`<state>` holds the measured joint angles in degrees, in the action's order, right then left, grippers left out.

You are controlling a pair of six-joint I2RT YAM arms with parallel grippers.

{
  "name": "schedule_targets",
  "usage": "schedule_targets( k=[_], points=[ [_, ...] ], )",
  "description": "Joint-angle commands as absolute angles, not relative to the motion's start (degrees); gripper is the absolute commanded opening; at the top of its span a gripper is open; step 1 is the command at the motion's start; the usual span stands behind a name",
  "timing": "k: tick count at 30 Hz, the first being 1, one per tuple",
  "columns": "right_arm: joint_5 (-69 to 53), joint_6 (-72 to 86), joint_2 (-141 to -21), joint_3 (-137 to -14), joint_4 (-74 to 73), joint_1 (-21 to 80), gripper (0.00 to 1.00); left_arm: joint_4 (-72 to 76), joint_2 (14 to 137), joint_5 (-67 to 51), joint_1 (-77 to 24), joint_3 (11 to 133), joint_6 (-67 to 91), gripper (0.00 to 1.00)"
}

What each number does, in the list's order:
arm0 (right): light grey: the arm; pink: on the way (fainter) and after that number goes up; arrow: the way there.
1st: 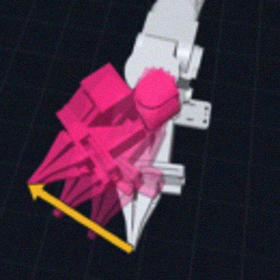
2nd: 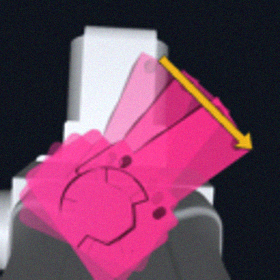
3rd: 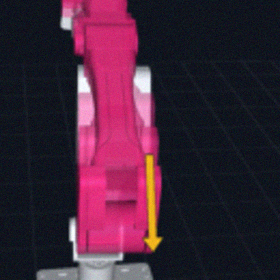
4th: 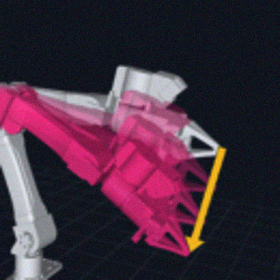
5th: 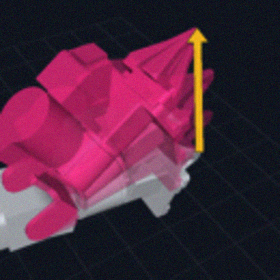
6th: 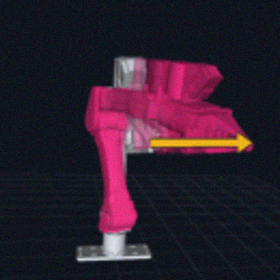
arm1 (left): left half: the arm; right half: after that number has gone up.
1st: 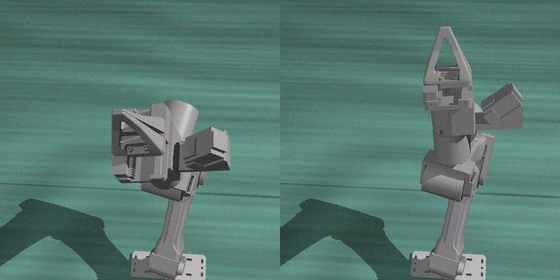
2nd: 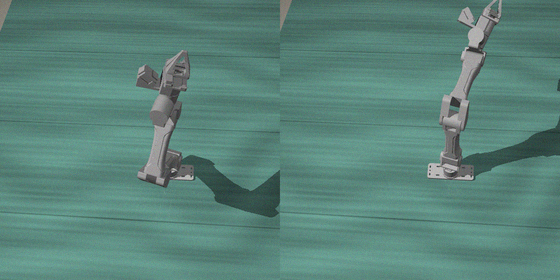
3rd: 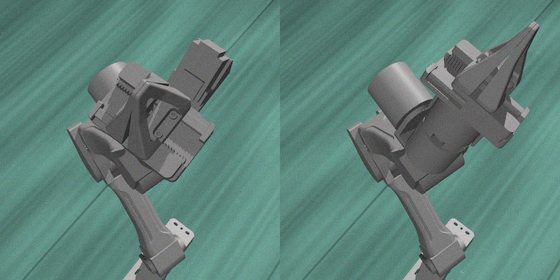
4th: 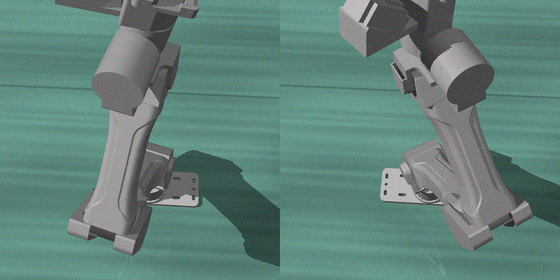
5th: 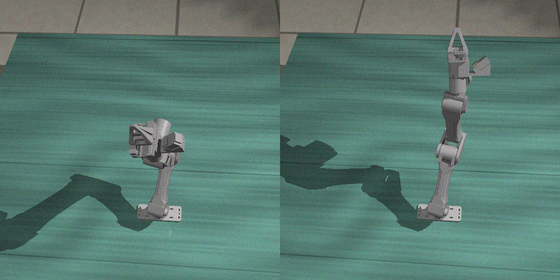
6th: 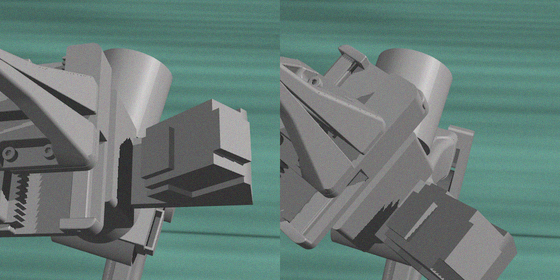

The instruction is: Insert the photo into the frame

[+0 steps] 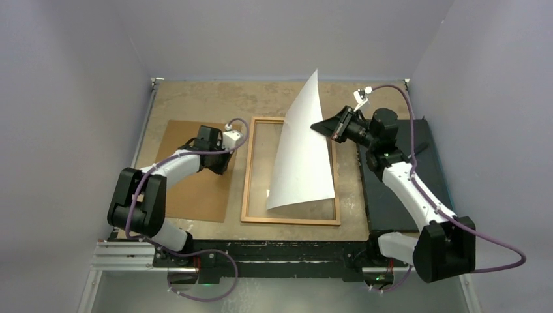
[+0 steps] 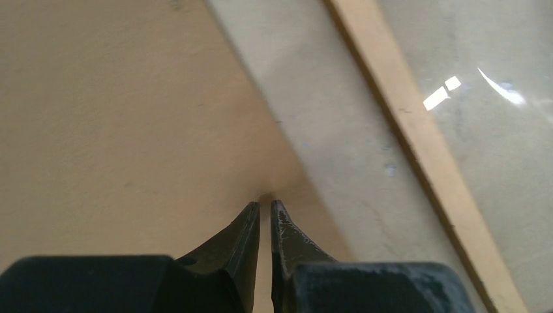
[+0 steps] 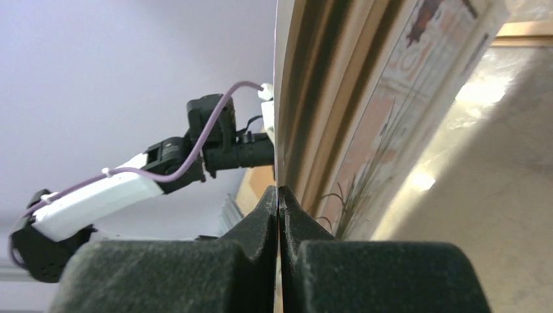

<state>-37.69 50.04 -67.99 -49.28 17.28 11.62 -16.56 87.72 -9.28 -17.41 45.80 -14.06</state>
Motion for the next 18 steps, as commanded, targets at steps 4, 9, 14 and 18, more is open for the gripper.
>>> schedule_targets(
  k=[4,9,14,18],
  points=[
    [-42.6,64.4,-72.3,-42.8,38.1,13.0,0.00,-17.0,86.5,-11.8,-12.8,48.3,-13.4,0.09],
    [-39.8,59.9,-74.7,-52.1,31.3,18.6,0.00,-16.8,86.6,-12.6,-12.7,48.5,-12.2,0.09],
    [-39.3,57.3,-74.9,-56.1,28.3,21.3,0.00,-17.2,86.3,-13.1,-12.7,48.7,-11.8,0.08],
    [-37.3,55.4,-73.4,-52.4,26.1,20.9,0.00,-17.3,86.1,-12.9,-12.7,48.3,-12.0,0.08]
  ],
)
